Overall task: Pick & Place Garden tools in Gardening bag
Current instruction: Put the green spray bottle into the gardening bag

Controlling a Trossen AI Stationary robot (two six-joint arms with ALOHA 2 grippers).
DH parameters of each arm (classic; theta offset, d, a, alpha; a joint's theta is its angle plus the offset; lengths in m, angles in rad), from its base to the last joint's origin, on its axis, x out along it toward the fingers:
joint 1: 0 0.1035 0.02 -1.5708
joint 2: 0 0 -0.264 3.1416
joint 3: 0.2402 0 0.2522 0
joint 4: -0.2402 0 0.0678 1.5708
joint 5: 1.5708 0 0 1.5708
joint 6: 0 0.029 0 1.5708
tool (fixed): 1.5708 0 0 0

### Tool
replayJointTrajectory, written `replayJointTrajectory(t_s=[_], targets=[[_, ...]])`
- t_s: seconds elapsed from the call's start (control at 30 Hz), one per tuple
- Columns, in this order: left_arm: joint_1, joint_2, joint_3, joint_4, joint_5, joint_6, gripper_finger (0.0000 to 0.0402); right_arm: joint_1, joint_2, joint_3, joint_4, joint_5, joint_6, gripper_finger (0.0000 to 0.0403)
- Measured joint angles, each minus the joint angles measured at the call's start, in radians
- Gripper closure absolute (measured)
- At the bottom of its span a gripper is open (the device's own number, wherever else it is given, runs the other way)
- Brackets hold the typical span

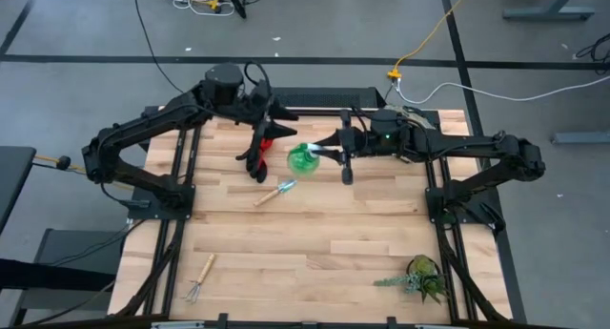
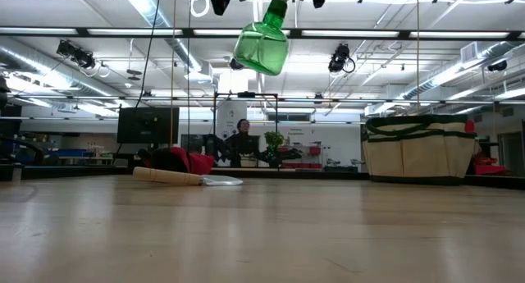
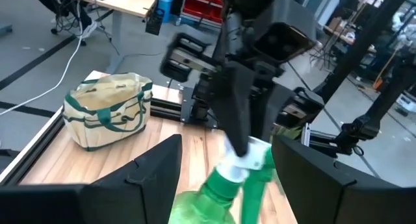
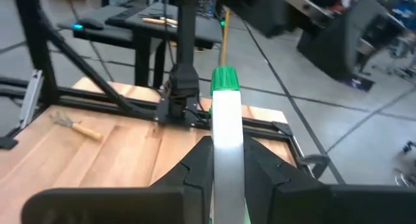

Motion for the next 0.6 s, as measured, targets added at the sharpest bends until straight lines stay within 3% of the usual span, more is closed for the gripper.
replayJointTrajectory(t_s=[0.3,0.6], targets=[[-0.006,-0.022,-0.001,0.005,-0.005,-0.001,0.0205,-0.001,-0.045,0.0,-0.049,0.116,0.096,0.034],[-0.006,-0.069,-0.002,0.013,-0.095,-0.002,0.0274,-0.001,-0.125,0.0,-0.135,0.256,0.185,0.034]])
